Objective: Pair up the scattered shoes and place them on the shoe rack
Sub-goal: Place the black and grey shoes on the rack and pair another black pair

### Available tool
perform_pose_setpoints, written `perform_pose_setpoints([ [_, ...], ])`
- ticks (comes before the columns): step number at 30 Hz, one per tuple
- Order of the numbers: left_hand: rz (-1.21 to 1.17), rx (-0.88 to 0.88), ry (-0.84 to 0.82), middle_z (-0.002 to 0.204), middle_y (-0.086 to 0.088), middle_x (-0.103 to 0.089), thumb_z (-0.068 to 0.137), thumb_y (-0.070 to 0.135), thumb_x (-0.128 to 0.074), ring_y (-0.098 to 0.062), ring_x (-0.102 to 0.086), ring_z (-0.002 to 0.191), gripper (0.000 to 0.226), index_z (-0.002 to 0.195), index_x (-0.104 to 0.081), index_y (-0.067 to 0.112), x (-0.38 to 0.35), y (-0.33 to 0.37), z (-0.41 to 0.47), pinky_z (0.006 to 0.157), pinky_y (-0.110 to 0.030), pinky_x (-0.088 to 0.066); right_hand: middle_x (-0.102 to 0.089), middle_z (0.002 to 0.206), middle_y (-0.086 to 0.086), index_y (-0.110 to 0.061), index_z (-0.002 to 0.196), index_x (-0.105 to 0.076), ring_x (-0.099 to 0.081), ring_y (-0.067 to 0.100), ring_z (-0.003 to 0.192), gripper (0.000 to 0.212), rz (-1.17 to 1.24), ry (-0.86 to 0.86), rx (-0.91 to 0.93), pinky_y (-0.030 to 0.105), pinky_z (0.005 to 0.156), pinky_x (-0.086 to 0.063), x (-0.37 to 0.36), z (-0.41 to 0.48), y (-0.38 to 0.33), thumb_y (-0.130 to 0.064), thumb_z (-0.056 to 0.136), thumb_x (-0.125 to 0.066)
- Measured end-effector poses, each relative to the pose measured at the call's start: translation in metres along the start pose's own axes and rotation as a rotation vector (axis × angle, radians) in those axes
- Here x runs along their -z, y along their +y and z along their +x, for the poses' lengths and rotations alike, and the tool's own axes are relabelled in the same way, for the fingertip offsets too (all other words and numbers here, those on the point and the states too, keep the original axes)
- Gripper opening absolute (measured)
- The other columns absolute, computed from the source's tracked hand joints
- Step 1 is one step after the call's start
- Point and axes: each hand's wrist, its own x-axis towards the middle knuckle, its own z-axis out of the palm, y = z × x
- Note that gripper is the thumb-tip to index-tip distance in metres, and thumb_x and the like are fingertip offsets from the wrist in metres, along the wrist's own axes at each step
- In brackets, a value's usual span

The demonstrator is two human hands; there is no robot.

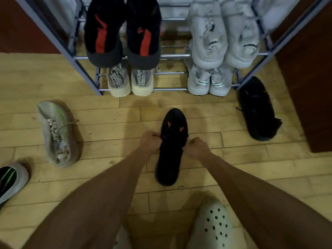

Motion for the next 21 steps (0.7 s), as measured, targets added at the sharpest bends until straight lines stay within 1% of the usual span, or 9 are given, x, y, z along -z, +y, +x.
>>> perform_pose_setpoints([
  [1,-0.025,-0.004,-0.014,0.103,-0.011,-0.067,0.086,0.003,-0.056,-0.023,-0.064,0.093,0.014,0.095,-0.065,0.008,-0.003,0.0,0.0,0.079,-0.032,-0.057,-0.061,0.104,0.012,-0.001,0.125,-0.05,-0.06,0.023,0.089,0.048,0.015,-0.036,0.003,0.027,0.061,-0.048,0.0,0.001,0.002,-0.024,0.084,-0.062],
  [4,0.035,-0.057,-0.071,0.102,-0.008,-0.067,0.084,0.002,-0.059,-0.018,-0.064,0.088,0.028,0.11,-0.065,0.011,-0.012,0.01,-0.014,0.076,-0.028,-0.055,-0.065,0.114,0.012,-0.004,0.125,-0.049,-0.066,0.026,0.094,0.046,0.103,-0.05,-0.002,0.028,0.055,-0.055,0.004,0.004,0.008,-0.021,0.083,-0.059],
  [7,0.031,-0.057,-0.208,0.107,-0.005,-0.067,0.086,0.002,-0.058,-0.017,-0.064,0.094,0.033,0.117,-0.062,0.011,-0.017,0.025,-0.029,0.078,-0.026,-0.052,-0.064,0.119,0.012,-0.007,0.127,-0.053,-0.065,0.028,0.101,0.039,0.11,-0.052,-0.001,0.032,0.068,-0.057,0.016,-0.006,0.014,-0.02,0.09,-0.051],
  [9,0.123,-0.065,-0.294,0.115,-0.005,-0.065,0.088,0.004,-0.055,-0.017,-0.062,0.098,0.036,0.122,-0.059,0.012,-0.024,0.036,-0.039,0.073,-0.024,-0.051,-0.062,0.122,0.012,-0.008,0.131,-0.05,-0.063,0.028,0.105,0.042,0.127,-0.038,0.016,0.035,0.08,-0.056,0.03,-0.015,0.022,-0.024,0.092,-0.051],
  [10,0.233,-0.098,-0.316,0.117,-0.004,-0.062,0.089,0.004,-0.053,-0.017,-0.059,0.1,0.038,0.125,-0.058,0.013,-0.029,0.04,-0.045,0.071,-0.024,-0.049,-0.06,0.126,0.012,-0.008,0.134,-0.047,-0.06,0.029,0.11,0.045,0.122,-0.008,0.029,0.036,0.085,-0.055,0.038,-0.018,0.027,-0.024,0.092,-0.052],
  [11,0.349,-0.141,-0.319,0.118,-0.003,-0.059,0.089,0.006,-0.052,-0.018,-0.057,0.102,0.039,0.127,-0.056,0.013,-0.035,0.045,-0.051,0.073,-0.026,-0.05,-0.056,0.131,0.014,-0.008,0.137,-0.045,-0.056,0.03,0.117,0.047,0.089,0.021,0.041,0.035,0.091,-0.051,0.047,-0.023,0.033,-0.022,0.092,-0.051],
  [13,0.499,-0.206,-0.292,0.121,-0.005,-0.056,0.089,0.01,-0.052,-0.023,-0.055,0.109,0.041,0.13,-0.054,0.012,-0.047,0.049,-0.061,0.089,-0.034,-0.051,-0.045,0.143,0.015,-0.009,0.143,-0.038,-0.046,0.03,0.128,0.051,-0.004,0.062,0.045,0.032,0.099,-0.043,0.063,-0.034,0.049,-0.017,0.094,-0.048],
  [17,0.596,-0.247,-0.22,0.133,-0.009,-0.053,0.089,0.013,-0.053,-0.027,-0.052,0.12,0.043,0.131,-0.052,0.01,-0.058,0.048,-0.076,0.099,-0.036,-0.045,-0.043,0.144,0.015,-0.007,0.142,-0.039,-0.045,0.031,0.129,0.049,-0.092,0.127,0.008,0.031,0.096,-0.043,0.095,-0.049,0.084,-0.02,0.095,-0.047],
  [21,0.539,-0.258,-0.249,0.139,-0.01,-0.048,0.085,0.009,-0.057,-0.028,-0.051,0.121,0.057,0.139,-0.045,0.017,-0.054,0.041,-0.075,0.094,-0.036,-0.045,-0.039,0.145,0.018,-0.004,0.142,-0.036,-0.042,0.034,0.131,0.053,-0.096,0.282,-0.043,0.038,0.103,-0.043,0.127,-0.037,0.1,-0.02,0.093,-0.049],
])
